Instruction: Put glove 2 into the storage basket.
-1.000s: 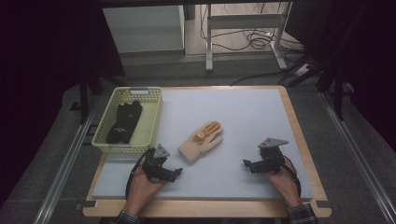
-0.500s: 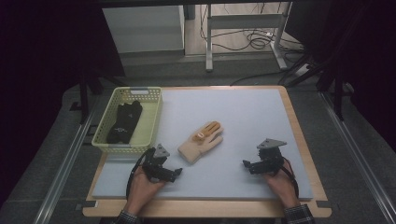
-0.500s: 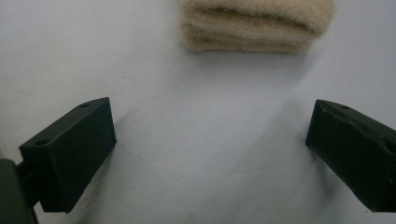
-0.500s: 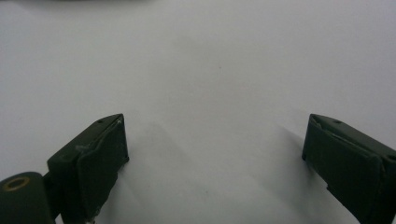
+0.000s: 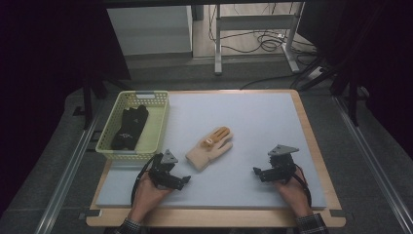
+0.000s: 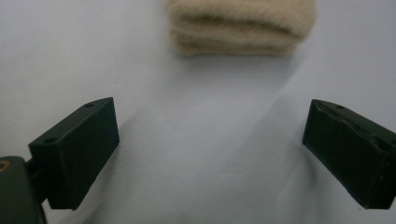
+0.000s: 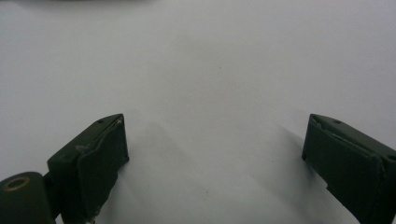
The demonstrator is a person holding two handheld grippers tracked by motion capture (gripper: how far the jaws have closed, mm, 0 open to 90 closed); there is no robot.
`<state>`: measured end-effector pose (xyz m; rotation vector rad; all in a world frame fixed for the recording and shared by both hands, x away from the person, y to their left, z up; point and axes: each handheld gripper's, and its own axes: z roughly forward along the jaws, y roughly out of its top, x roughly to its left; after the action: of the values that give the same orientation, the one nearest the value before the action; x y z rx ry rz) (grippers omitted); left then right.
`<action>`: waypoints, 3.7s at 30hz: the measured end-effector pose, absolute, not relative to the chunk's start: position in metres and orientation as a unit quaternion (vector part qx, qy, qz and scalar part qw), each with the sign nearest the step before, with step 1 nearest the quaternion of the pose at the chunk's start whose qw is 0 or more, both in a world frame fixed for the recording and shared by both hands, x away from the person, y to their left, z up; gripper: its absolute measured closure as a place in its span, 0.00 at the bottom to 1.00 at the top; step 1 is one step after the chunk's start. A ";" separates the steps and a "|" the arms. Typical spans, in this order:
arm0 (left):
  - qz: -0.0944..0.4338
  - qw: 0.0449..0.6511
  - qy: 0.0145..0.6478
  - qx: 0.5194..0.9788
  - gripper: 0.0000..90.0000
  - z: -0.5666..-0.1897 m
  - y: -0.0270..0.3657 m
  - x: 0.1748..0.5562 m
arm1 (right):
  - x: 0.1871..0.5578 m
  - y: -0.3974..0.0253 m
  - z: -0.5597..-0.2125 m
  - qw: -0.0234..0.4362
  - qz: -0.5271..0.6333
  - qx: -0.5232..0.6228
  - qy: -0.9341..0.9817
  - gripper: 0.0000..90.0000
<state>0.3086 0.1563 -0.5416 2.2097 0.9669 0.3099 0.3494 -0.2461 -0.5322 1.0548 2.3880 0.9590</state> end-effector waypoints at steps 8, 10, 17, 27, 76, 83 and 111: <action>0.104 0.355 0.350 0.861 0.00 -0.524 0.140 0.320 | 0.349 -0.246 -0.532 0.180 0.339 0.373 0.845 0.07; 0.109 0.353 0.348 0.862 0.00 -0.518 0.135 0.324 | 0.349 -0.246 -0.532 0.180 0.339 0.373 0.845 0.07; 0.113 0.349 0.339 0.867 0.00 -0.500 0.116 0.347 | 0.349 -0.246 -0.532 0.180 0.340 0.373 0.845 0.07; 0.101 0.322 0.329 0.882 0.00 -0.504 0.079 0.384 | 0.349 -0.246 -0.532 0.180 0.339 0.373 0.845 0.07; 0.113 0.307 0.394 0.859 0.64 -0.437 0.106 0.417 | 0.349 -0.246 -0.532 0.181 0.340 0.372 0.845 0.07; 0.126 0.309 0.424 0.842 0.64 -0.420 0.137 0.426 | 0.349 -0.246 -0.532 0.180 0.340 0.372 0.845 0.07; 0.188 0.289 0.559 0.754 0.63 -0.426 0.277 0.435 | 0.349 -0.246 -0.533 0.181 0.341 0.372 0.844 0.07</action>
<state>0.4352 0.2768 -0.4257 2.0133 1.4917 0.5019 0.3494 -0.2462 -0.5325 1.0498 2.3850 0.9625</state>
